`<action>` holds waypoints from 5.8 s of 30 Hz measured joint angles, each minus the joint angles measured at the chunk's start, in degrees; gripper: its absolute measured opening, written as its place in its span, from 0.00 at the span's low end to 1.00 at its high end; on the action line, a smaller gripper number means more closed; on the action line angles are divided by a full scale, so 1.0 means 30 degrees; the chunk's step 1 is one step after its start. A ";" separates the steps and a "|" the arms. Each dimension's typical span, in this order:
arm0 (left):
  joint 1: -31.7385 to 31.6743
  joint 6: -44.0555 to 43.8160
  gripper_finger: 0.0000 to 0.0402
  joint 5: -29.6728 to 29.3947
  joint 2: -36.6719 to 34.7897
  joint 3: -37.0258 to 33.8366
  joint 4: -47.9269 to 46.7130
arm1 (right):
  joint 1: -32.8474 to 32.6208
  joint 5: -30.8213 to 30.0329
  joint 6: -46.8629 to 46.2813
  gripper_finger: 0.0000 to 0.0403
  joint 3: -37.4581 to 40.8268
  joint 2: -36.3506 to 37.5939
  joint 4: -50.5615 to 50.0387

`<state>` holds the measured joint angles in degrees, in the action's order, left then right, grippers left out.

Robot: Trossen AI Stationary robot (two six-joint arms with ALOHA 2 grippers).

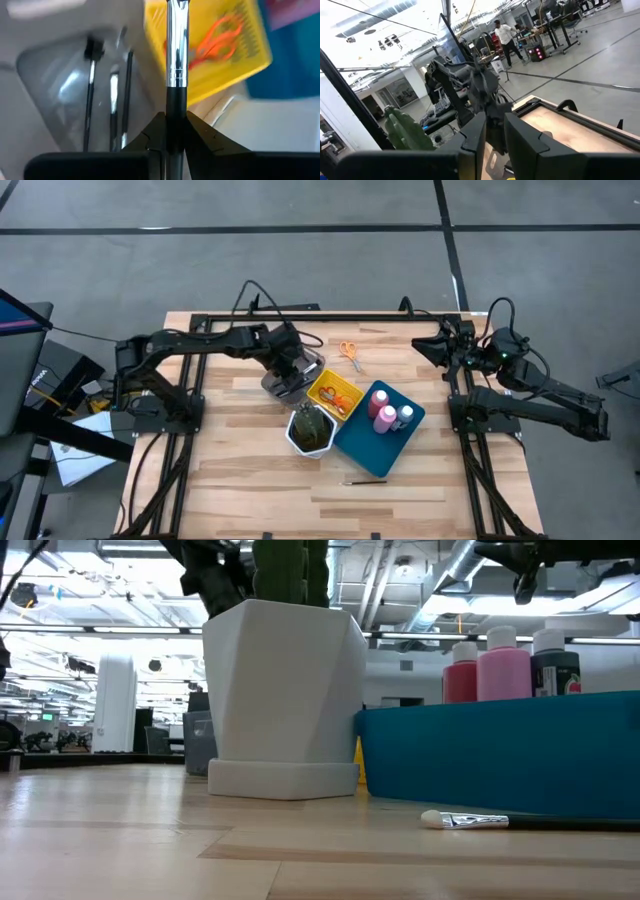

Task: Pick & Place Paint Supplies
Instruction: Put the top makeup brush into the black bin, then put the makeup brush into the black bin

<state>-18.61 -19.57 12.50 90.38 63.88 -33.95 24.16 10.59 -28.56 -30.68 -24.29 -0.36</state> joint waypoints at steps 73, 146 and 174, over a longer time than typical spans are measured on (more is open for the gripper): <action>-0.0466 0.0939 0.23 -0.3407 -0.1225 -0.3956 0.2833 | 0.1126 -0.0109 -0.0491 0.17 0.0000 0.0000 -0.0176; 1.2036 -0.2641 0.23 -1.0429 -1.6840 -0.3942 -0.3123 | -2.2085 -1.5835 -0.5751 0.17 -1.2974 -1.4981 -0.1035; 1.2021 -0.1619 0.23 -1.1712 -1.6847 -0.3942 -0.3106 | -2.5805 -1.7559 -1.6509 0.17 -3.2995 -3.3381 -0.8327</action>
<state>17.45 -24.43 -22.63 39.83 52.05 -43.27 -53.25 -42.09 -78.08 -129.66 -124.44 -25.34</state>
